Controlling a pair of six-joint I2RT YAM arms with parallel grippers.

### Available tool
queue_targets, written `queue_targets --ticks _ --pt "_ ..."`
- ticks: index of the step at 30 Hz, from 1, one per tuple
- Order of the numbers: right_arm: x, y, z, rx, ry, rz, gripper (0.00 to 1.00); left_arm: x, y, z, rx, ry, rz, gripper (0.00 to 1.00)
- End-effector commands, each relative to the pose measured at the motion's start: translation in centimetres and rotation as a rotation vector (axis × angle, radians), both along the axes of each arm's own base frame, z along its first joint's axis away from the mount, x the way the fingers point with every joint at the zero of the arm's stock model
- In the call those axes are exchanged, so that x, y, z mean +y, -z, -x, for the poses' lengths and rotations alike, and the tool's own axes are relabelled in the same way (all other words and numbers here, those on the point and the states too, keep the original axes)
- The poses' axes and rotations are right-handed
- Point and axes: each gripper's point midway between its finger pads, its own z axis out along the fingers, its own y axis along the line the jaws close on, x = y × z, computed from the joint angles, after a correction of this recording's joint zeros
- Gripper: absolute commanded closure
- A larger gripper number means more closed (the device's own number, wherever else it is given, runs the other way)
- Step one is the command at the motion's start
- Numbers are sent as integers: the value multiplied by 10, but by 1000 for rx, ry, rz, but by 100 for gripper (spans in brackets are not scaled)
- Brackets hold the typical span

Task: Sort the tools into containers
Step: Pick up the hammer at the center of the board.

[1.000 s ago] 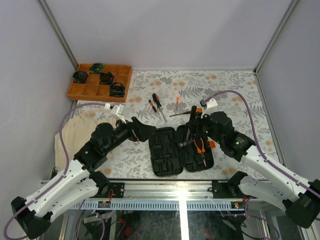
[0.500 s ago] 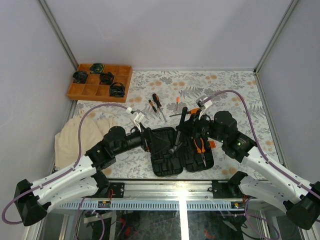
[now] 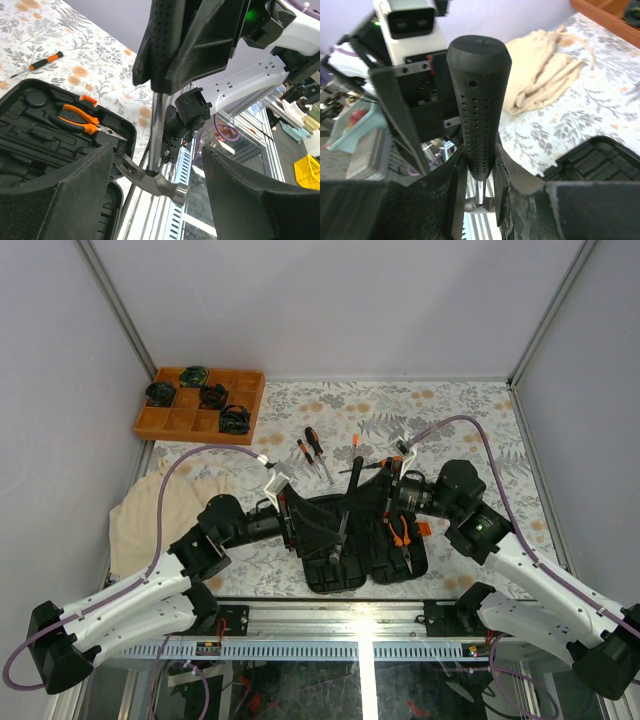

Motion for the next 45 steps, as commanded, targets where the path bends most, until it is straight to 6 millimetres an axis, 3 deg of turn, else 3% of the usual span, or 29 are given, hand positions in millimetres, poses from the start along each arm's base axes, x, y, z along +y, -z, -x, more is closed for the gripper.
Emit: queue_targets --ticks 1,11,20,22,27,33,36,39,45 --pt "3 -71 29 -110 -157 -200 100 -6 -20 15 -93 102 67 32" --pt "8 -76 43 -75 -270 -235 100 -14 -29 20 -94 161 92 45" --pt "9 -58 30 -67 -202 -166 100 -21 -35 12 -58 143 94 91" --pt "7 -53 24 -73 -153 -132 92 -21 -33 7 -43 114 77 100" --pt "-5 -40 1 -89 12 -42 67 -21 -15 -13 28 6 -16 100" --pt "-19 -18 -28 -62 203 28 47 -19 12 -52 117 -230 -164 100" --pt "-21 -13 -39 -43 271 -10 35 -29 21 -60 119 -296 -233 100" --pt "-28 -8 -55 -7 373 -12 29 -40 23 -59 103 -327 -271 100" --pt "-48 16 -84 111 582 76 30 -51 27 -54 89 -353 -297 100"
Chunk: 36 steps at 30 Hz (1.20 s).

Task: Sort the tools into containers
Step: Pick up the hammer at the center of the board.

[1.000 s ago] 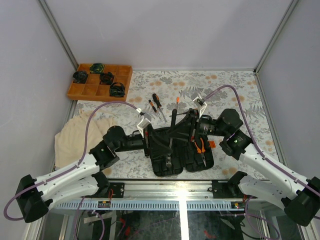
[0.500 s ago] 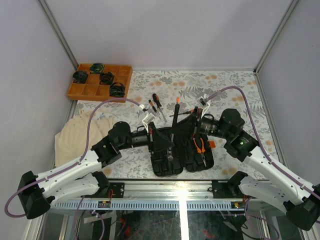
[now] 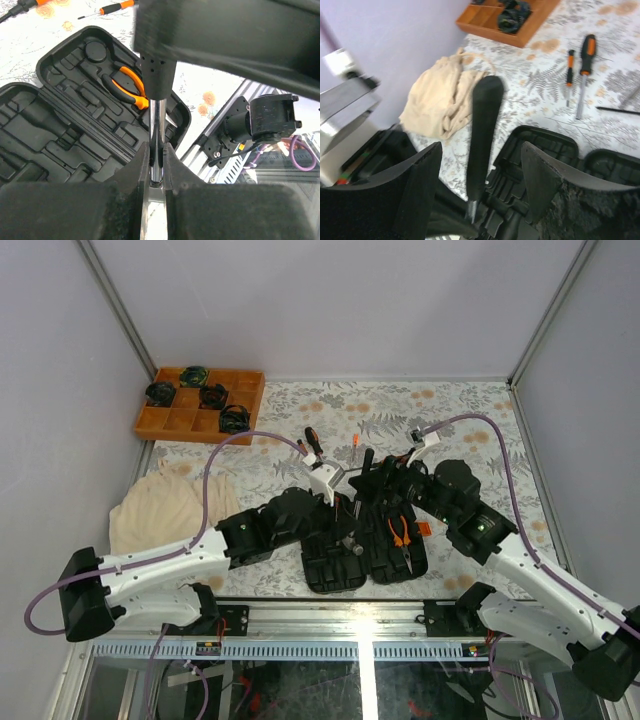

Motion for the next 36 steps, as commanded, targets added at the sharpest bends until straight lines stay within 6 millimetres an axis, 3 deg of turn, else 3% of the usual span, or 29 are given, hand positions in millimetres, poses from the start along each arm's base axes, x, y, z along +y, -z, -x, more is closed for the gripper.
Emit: queue_targets --ticks 1,5,8,14,16,20,22,26,31,36 --pt "-18 2 -27 54 199 17 30 -4 -30 -13 -83 -89 44 100" --pt "-17 11 -28 83 206 -3 35 -6 -28 -9 -80 -84 45 100" --pt "-14 13 -28 91 199 -5 47 -9 -25 -6 -78 -75 39 100" --pt "-10 4 -21 37 143 -18 98 -8 -21 0 -72 -42 38 97" --pt "-9 -2 -16 2 99 21 100 -7 -25 6 -80 -20 60 87" --pt "-2 -20 4 -69 -36 52 100 -1 -40 19 -114 41 146 49" --pt "3 -29 17 -97 -112 42 100 2 -47 26 -133 71 184 41" --pt "12 -48 40 -121 -237 -23 100 7 -56 37 -167 124 227 37" --pt "23 -77 66 -148 -393 -140 100 7 -68 53 -195 208 284 38" --pt "27 -98 83 -161 -486 -240 100 5 -77 55 -199 220 316 40"
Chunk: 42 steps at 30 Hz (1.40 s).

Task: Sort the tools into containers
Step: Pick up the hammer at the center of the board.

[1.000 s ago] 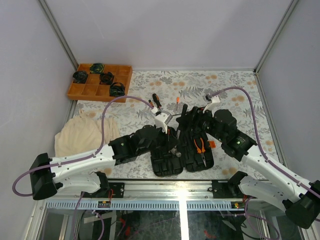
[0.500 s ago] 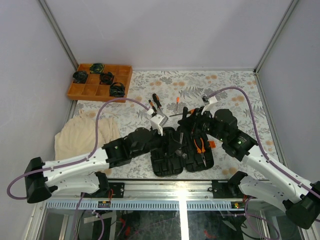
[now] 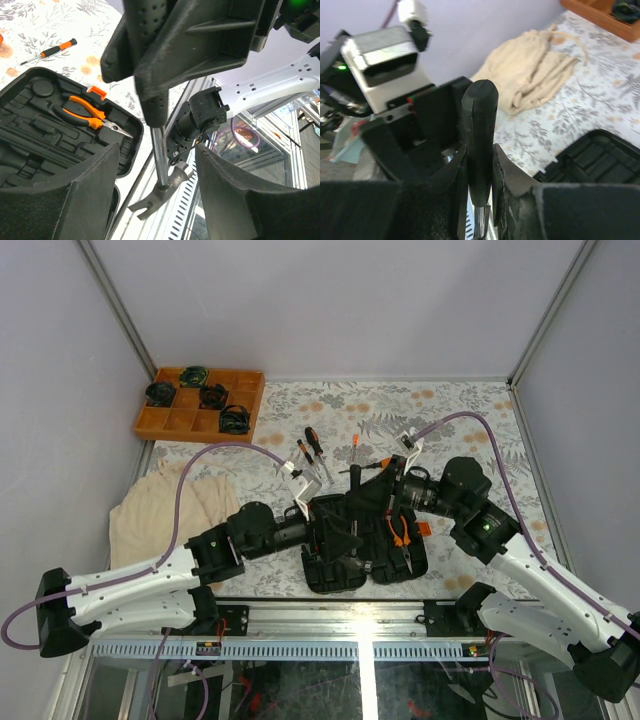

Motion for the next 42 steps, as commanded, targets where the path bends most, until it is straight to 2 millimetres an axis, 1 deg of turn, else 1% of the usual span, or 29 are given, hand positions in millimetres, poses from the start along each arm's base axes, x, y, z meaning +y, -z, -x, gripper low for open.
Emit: queue_targets --ticks 1,4,7,10,13,14,15,16,19,20,23,25,27,30,32,34,37,39,42 --pt "4 -72 29 -112 -150 -208 100 -7 -29 7 -55 50 101 41" --pt "5 -71 29 -98 -155 -210 100 -10 -29 2 -26 25 90 47" --pt "6 -68 27 -82 -148 -193 100 -15 -31 4 -16 47 81 58" --pt "4 -67 29 -85 -150 -192 100 -18 -32 7 -8 66 83 75" --pt "3 -66 28 -88 -139 -183 100 -18 -30 0 13 25 83 95" --pt "2 -64 27 -89 -130 -177 99 -17 -29 -3 21 7 80 99" --pt "1 -61 24 -82 -110 -165 96 -17 -27 -6 29 -12 77 100" --pt "-1 -60 21 -86 -87 -150 91 -16 -25 -8 33 -27 73 100" --pt "-8 -49 6 -78 16 -80 61 -13 -20 -16 50 -81 53 100" --pt "-11 -45 1 -74 48 -53 56 -11 -17 -21 58 -108 40 100" --pt "-18 -32 -17 -61 155 14 48 -11 -8 -29 80 -158 -9 100" --pt "-19 -25 -27 -55 198 28 39 -15 -1 -36 97 -190 -55 100" --pt "-19 -19 -34 -41 227 30 37 -19 3 -43 108 -215 -94 100" --pt "-16 -9 -42 -11 249 45 37 -24 5 -49 112 -235 -119 100" --pt "-17 -3 -48 8 278 63 40 -25 5 -51 115 -247 -116 100" --pt "-20 4 -53 27 318 75 45 -25 4 -52 114 -253 -108 100" --pt "-26 15 -60 61 381 87 56 -26 4 -52 117 -254 -95 100" --pt "-27 22 -62 76 392 85 65 -27 6 -51 123 -247 -97 100" --pt "-21 24 -60 80 363 69 83 -29 8 -49 127 -231 -101 100"
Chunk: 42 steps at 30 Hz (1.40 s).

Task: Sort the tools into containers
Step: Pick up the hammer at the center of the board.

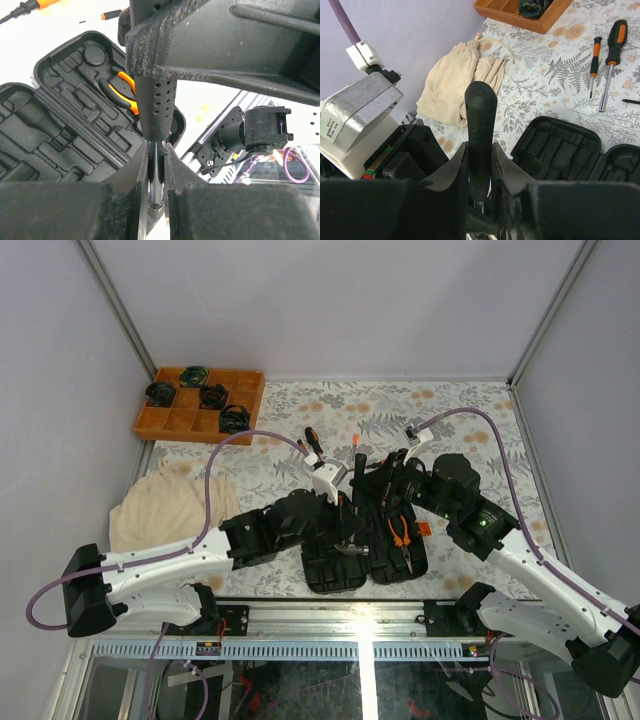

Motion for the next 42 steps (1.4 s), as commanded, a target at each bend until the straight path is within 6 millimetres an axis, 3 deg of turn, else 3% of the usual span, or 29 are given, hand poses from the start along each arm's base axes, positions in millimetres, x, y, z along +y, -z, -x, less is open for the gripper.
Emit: queue_targets --ticks 1,4,6,9,11,13,20,27,36,39,42 --pt "-2 2 -9 -14 46 -20 89 -9 -34 -4 -39 -4 110 100" --pt "-1 1 -7 -41 27 -18 100 -8 -38 1 -51 21 133 98" --pt "-5 1 -7 -60 26 13 100 -5 -40 3 -53 27 143 82" --pt "-7 0 -3 -75 3 54 100 1 -42 8 -61 35 181 45" --pt "-4 -3 6 -86 -55 69 100 6 -45 12 -73 44 206 33" --pt "0 -8 16 -89 -115 61 100 12 -49 15 -88 50 220 30" --pt "18 -35 49 -59 -307 -72 100 23 -62 27 -140 101 280 33" --pt "25 -60 65 -57 -387 -186 100 21 -70 30 -157 121 300 42" --pt "25 -71 80 -68 -467 -226 100 31 -89 26 -189 74 362 55" --pt "25 -72 81 -69 -474 -230 100 33 -96 27 -199 73 385 63" --pt "27 -71 81 -64 -476 -233 100 33 -97 28 -197 76 388 77"
